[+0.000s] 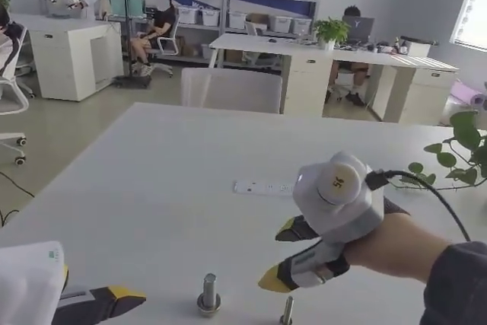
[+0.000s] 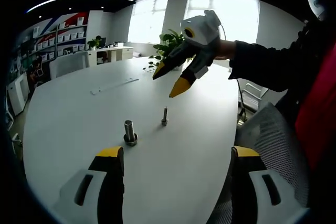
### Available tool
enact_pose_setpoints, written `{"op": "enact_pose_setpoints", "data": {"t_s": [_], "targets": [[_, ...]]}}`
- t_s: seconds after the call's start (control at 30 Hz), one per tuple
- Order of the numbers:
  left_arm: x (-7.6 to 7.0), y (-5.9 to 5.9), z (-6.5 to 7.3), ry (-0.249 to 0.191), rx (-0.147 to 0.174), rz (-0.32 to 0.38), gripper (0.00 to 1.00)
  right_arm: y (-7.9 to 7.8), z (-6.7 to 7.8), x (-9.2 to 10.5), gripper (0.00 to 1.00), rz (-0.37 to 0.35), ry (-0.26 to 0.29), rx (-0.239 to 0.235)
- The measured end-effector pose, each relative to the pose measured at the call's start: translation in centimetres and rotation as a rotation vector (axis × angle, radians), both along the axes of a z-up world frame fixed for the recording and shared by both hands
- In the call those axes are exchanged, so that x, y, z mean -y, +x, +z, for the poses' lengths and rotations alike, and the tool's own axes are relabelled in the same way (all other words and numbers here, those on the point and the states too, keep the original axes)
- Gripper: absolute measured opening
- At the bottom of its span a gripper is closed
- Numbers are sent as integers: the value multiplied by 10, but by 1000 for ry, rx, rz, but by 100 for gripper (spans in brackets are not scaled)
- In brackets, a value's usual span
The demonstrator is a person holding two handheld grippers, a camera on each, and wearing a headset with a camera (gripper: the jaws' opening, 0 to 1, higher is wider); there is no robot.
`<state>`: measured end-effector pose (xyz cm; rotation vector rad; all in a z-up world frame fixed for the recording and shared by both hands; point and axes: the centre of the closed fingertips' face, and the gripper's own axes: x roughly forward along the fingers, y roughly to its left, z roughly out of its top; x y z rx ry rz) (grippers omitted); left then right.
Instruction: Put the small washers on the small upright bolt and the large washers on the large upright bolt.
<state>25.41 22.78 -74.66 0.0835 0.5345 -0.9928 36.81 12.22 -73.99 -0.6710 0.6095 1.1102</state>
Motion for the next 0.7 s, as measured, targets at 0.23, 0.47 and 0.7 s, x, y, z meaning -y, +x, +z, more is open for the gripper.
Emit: {"op": "enact_pose_setpoints", "data": {"t_s": [0.23, 0.47, 0.7], "targets": [[3, 0, 4, 4, 15, -10, 84, -19, 12, 31, 49, -72, 51, 39], [5, -3, 6, -3, 25, -2, 84, -42, 17, 54, 49, -132, 123, 64], [1, -6, 9, -14, 34, 26, 85, -71, 20, 72, 52, -185, 201, 82]]}}
